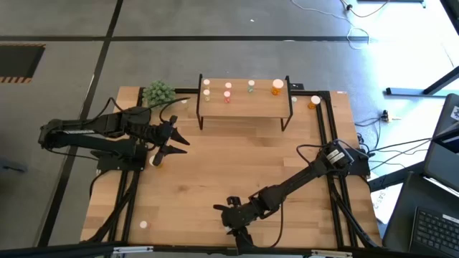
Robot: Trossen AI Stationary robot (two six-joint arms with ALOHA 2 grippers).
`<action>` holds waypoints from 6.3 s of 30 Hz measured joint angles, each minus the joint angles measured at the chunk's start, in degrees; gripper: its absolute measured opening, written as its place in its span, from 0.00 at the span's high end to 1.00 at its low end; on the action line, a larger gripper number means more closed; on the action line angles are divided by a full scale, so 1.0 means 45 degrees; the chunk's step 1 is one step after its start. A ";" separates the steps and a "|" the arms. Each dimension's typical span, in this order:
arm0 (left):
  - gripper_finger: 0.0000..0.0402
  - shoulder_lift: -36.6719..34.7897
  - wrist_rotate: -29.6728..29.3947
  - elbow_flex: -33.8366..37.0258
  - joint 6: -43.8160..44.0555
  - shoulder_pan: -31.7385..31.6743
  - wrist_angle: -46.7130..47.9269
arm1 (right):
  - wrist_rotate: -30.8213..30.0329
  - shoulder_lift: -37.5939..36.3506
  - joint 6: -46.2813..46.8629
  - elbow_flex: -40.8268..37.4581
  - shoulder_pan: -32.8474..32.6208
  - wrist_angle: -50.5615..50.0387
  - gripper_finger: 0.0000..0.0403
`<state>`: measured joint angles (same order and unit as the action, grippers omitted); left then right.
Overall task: Pick and place medicine bottles onto shelf by color
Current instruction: Put the bottom blue pill bottle on the shelf aligned with the other blue pill bottle
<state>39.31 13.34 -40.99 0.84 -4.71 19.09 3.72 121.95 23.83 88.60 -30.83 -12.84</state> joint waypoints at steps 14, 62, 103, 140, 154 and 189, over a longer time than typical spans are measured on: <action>0.65 0.0000 0.0000 0.0000 0.0005 0.0002 0.0250 | 0.0153 0.0005 0.0140 0.0000 -0.0013 0.0064 0.60; 0.65 0.0000 -0.0049 0.0000 0.0005 0.0002 0.0333 | -0.0285 0.0068 0.0311 -0.0006 -0.0267 -0.0510 0.60; 0.65 0.0000 0.2258 0.0000 0.0058 -0.0001 0.0335 | -0.0708 0.0078 0.0296 -0.0006 -0.0437 -0.0501 0.60; 0.65 0.0000 0.2145 0.0000 0.0010 -0.0001 0.0331 | -0.0721 0.0083 -0.0395 -0.0006 -0.0578 -0.0491 0.60; 0.65 -0.0005 0.2142 0.0000 0.0015 -0.0001 0.0330 | -0.0919 0.0549 -0.0345 -0.0011 -0.0578 0.0148 0.60; 0.65 -0.0005 0.2268 0.0000 0.0015 -0.0001 0.0325 | -0.1153 0.0544 0.0359 -0.0006 -0.0580 0.0505 0.69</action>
<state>39.29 23.55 -40.99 0.91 -4.71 20.56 -1.47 124.40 25.45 88.58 -33.44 -10.57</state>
